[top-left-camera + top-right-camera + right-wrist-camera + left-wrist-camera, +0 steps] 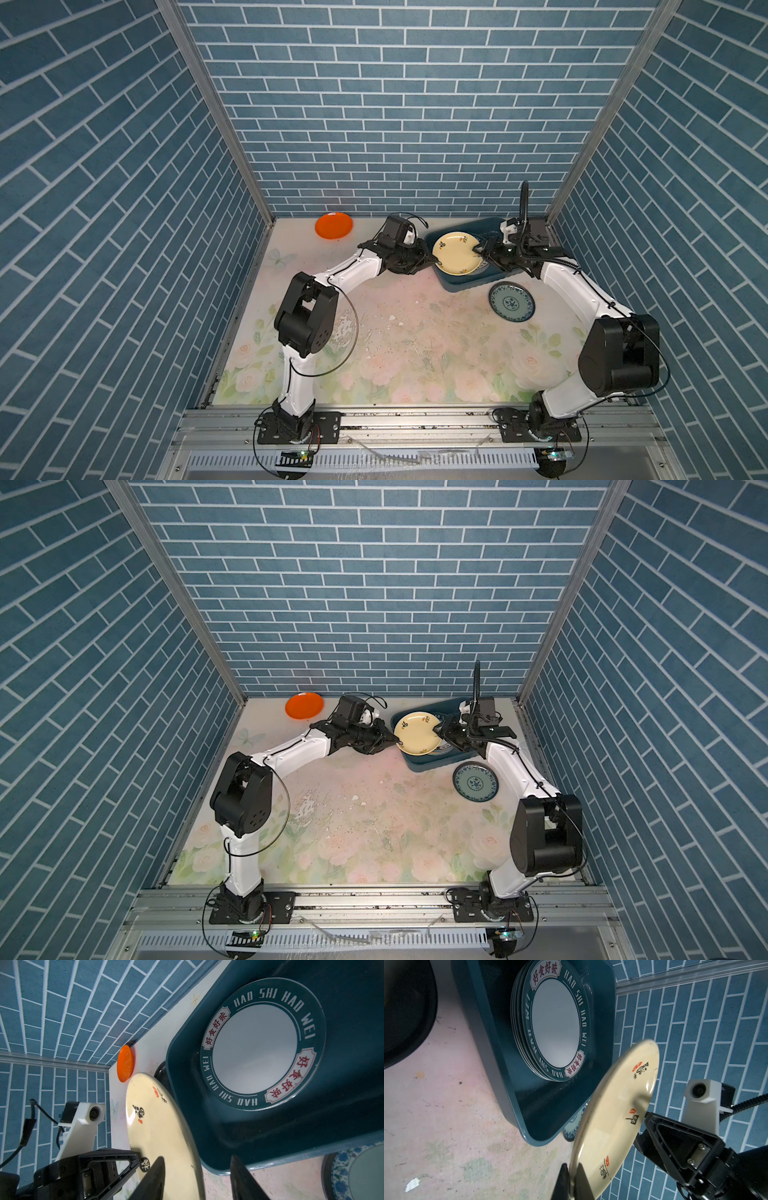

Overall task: Place the plates into the plastic bin on the countertop
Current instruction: 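Lower the cream plate into the bin with the left gripper while the right steadies it, then lay the cream plate flat with the right gripper while the left withdraws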

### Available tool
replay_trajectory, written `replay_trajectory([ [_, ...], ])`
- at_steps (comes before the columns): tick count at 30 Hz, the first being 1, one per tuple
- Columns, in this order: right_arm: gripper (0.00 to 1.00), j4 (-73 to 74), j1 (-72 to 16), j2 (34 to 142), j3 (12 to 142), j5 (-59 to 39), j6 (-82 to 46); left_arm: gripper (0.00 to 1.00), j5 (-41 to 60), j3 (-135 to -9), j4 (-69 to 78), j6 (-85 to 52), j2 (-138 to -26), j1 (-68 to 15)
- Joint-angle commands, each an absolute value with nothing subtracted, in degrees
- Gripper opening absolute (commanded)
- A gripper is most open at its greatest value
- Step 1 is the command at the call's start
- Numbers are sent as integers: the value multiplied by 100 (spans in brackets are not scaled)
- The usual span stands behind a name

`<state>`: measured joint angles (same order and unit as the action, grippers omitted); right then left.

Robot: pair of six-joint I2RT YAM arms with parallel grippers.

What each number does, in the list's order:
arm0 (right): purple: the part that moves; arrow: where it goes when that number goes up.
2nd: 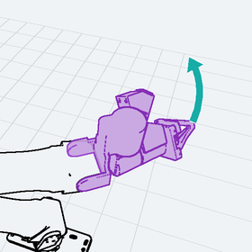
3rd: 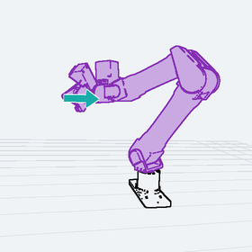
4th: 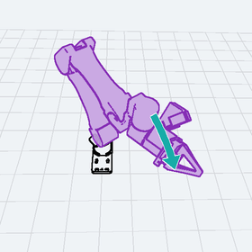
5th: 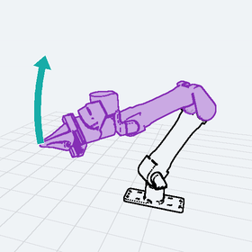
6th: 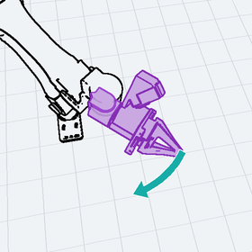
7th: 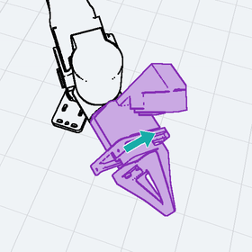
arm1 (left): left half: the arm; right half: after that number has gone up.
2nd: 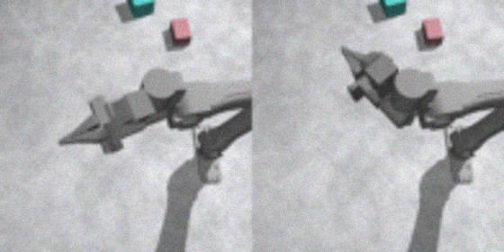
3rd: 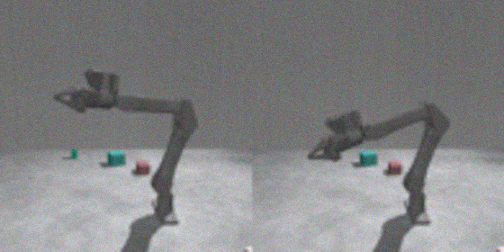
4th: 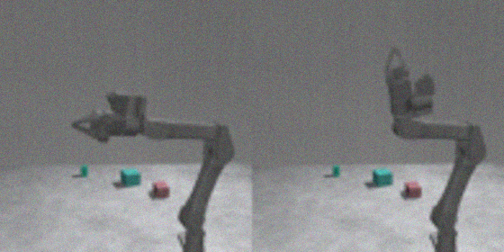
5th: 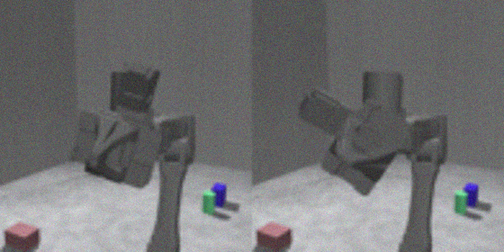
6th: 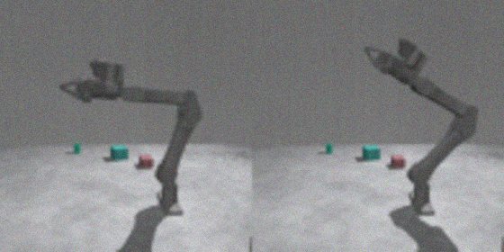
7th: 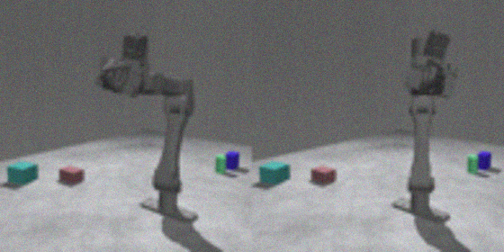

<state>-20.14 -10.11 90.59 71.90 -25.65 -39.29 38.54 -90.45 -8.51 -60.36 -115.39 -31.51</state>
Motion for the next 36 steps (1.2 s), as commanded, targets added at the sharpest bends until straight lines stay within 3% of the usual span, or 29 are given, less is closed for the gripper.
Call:
replay_trajectory([
  [1, 45, -1967, -1062, 9156, 7382, -2654, -4043, 4, 3999, -9215, -720, -5945, -11645, -3105],
  [7, 40, -2044, -1066, 9210, 7456, -2619, -4025, 4, 3963, -9202, -672, -5950, -11680, -3054],
  [14, 27, -2100, -1081, 9315, 7470, -2645, -4008, 4, 3999, -9289, -624, -5992, -11748, -3023],
  [30, 9, -2335, -1107, 9414, 7632, -2531, -3867, 5, 4024, -9281, -496, -6056, -11790, -2989],
  [32, 6, -2328, -1115, 9413, 7629, -2525, -3876, 11, 4018, -9282, -489, -6053, -11786, -2980],
  [36, 2, -2315, -1116, 9407, 7629, -2487, -3875, 40, 4010, -9256, -456, -6040, -11726, -2924],
])
